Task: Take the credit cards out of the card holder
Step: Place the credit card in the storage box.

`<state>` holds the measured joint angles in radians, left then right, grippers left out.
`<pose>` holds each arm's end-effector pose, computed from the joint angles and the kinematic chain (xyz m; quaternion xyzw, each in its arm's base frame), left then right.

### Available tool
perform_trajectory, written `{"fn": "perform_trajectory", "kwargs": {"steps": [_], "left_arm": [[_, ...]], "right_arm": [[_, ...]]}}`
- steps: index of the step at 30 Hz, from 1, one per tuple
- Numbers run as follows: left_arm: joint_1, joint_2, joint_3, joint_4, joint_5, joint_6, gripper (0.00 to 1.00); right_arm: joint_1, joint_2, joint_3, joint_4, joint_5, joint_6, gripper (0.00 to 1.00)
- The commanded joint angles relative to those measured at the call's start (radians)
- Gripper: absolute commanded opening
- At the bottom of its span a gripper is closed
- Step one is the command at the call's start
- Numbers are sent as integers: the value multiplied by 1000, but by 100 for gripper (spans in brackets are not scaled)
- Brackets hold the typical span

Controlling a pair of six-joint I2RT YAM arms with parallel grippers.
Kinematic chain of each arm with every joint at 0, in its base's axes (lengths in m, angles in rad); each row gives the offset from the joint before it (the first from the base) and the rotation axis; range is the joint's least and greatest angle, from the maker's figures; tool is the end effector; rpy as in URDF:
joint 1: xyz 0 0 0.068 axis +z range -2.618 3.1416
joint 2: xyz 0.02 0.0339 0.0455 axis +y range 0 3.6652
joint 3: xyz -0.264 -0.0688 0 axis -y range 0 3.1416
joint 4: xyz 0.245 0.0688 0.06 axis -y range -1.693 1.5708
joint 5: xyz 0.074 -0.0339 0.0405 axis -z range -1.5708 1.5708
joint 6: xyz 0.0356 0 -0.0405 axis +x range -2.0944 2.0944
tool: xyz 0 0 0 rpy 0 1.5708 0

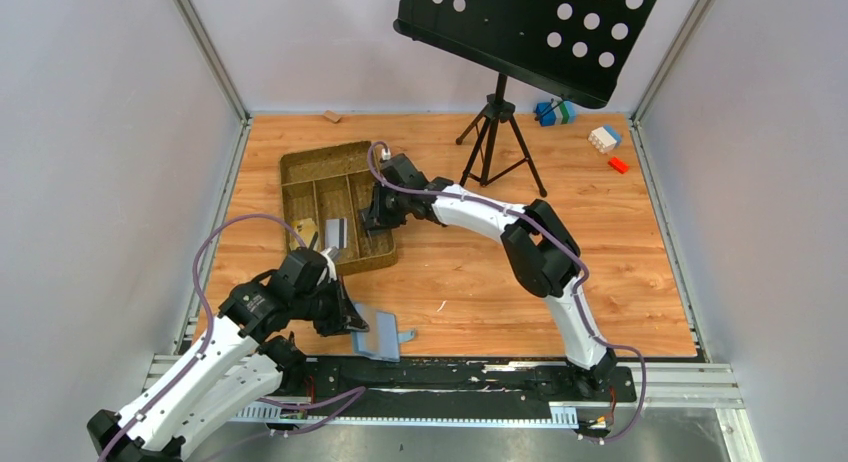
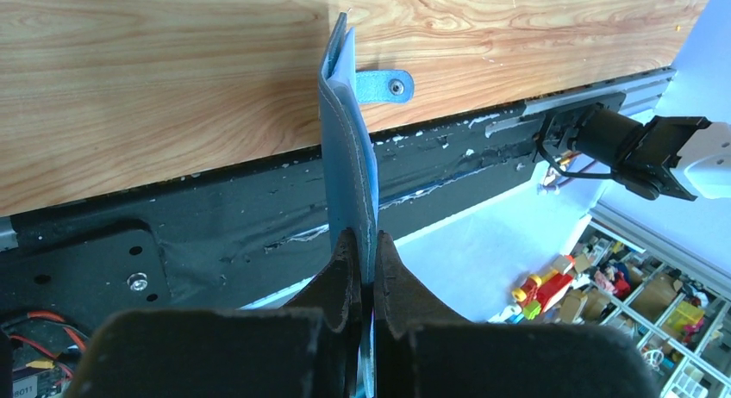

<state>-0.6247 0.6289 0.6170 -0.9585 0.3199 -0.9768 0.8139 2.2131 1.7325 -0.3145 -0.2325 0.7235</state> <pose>0.0852 -0.0752 0.2369 -0.1188 0.9368 -0.3155 0.0940 0.3368 0.3685 0.1873 -0.0854 0.9166 0.3383 0.1954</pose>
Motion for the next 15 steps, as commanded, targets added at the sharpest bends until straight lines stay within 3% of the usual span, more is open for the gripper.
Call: {"fn": "perform_trajectory", "kwargs": {"steps": [1,8,12,15], "left_arm": [[6,-16,23,-5,8,9,0],[5,-5,8,29,20,5,0],[6,-5,-3,42,27,-3,0],[6,-12,-6,49,25,-9,0]], "right_arm": [[3,8,100,-69,30,-20,16],[-2,-50,226,-328,49,-4,37],[-27,-149,203,-425,6,70,41],[-60,-267,85,-369,-120,131,41]]}}
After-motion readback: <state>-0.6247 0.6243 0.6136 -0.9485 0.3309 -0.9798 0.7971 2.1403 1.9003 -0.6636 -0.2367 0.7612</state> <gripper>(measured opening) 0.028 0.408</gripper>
